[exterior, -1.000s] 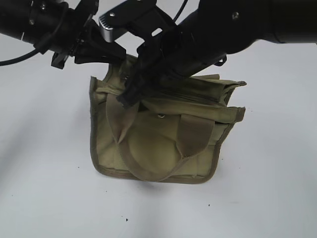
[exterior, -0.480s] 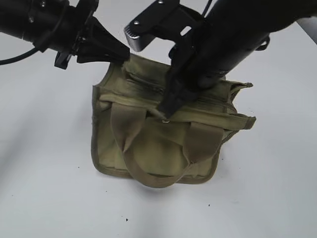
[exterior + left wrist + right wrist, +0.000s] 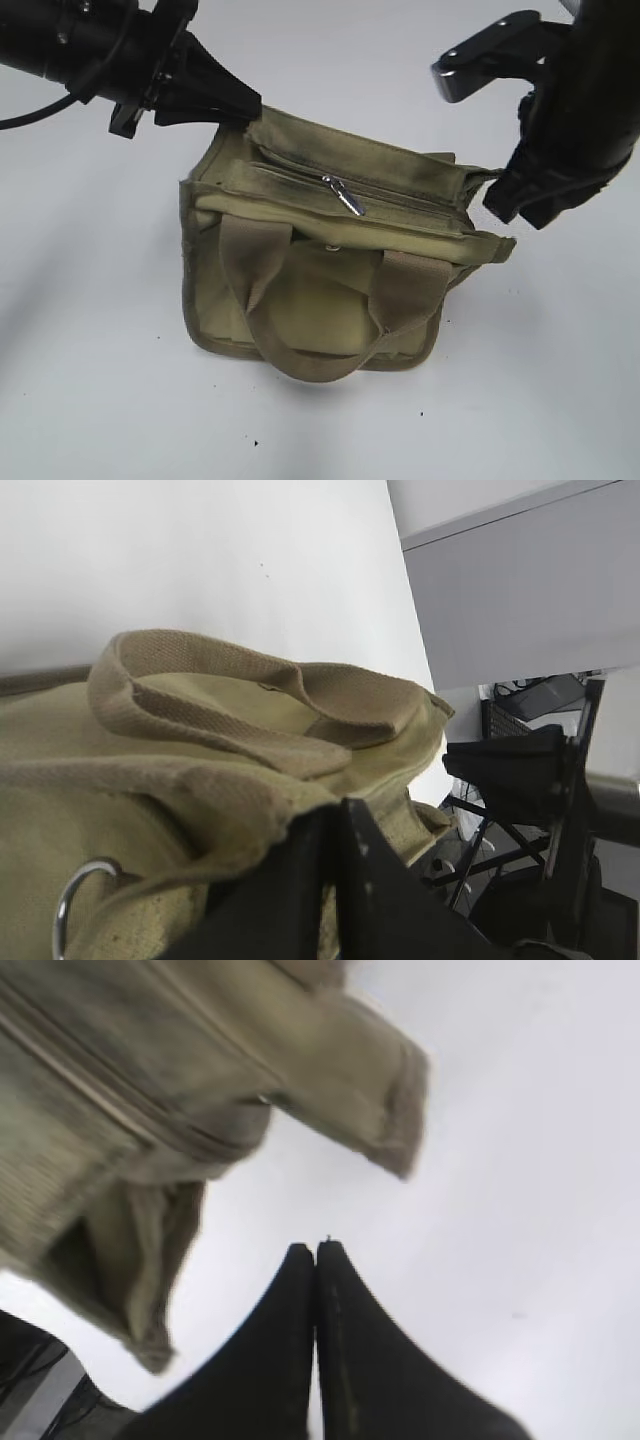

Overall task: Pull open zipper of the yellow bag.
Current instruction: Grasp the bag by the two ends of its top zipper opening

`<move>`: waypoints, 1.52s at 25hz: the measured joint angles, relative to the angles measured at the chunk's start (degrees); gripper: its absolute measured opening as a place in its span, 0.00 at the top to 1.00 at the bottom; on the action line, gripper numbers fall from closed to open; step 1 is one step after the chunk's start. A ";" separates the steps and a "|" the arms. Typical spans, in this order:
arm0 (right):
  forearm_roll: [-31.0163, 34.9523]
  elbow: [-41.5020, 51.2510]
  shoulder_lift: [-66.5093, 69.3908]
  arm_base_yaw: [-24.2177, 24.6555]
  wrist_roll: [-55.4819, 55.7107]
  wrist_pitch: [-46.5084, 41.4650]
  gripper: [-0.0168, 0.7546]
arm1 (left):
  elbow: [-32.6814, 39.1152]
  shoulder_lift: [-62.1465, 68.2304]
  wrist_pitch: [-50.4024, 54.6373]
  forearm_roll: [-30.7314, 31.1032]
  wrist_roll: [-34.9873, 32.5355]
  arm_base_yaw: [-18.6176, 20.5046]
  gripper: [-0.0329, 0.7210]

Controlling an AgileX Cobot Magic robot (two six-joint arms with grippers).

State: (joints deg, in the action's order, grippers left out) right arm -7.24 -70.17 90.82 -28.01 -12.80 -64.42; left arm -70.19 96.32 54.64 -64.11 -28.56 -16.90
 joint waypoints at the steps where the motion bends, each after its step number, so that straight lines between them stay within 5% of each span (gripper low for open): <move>1: 0.57 0.00 0.00 1.17 0.00 -0.98 0.98 | 0.00 0.00 0.00 0.00 0.00 0.00 0.95; 5: 4.52 0.00 -0.05 2.39 -0.77 -1.04 0.98 | 0.00 0.00 0.00 0.00 0.00 0.00 0.95; 11: 19.06 0.00 -1.88 2.13 -9.83 6.71 0.97 | 0.00 0.00 0.00 0.00 0.00 0.00 0.95; 15: 26.61 0.00 -2.15 -0.68 -18.63 14.69 0.81 | 0.00 0.00 0.00 0.00 0.00 0.00 0.95; 19: 27.94 0.01 -1.08 -2.33 -20.87 21.54 0.53 | 0.00 0.00 0.00 -0.01 0.00 0.00 0.95; 21: 27.94 0.06 -0.14 -2.44 -21.29 23.75 0.48 | 0.00 0.00 0.00 -0.01 -0.21 0.00 0.95; 38: 24.46 0.06 4.91 -5.40 -26.37 25.16 0.48 | 0.00 0.00 -0.19 0.04 -0.43 0.00 0.95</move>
State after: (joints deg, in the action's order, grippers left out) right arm 17.21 -70.10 95.73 -33.42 -39.17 -39.26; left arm -70.19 96.32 54.44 -64.06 -28.98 -16.90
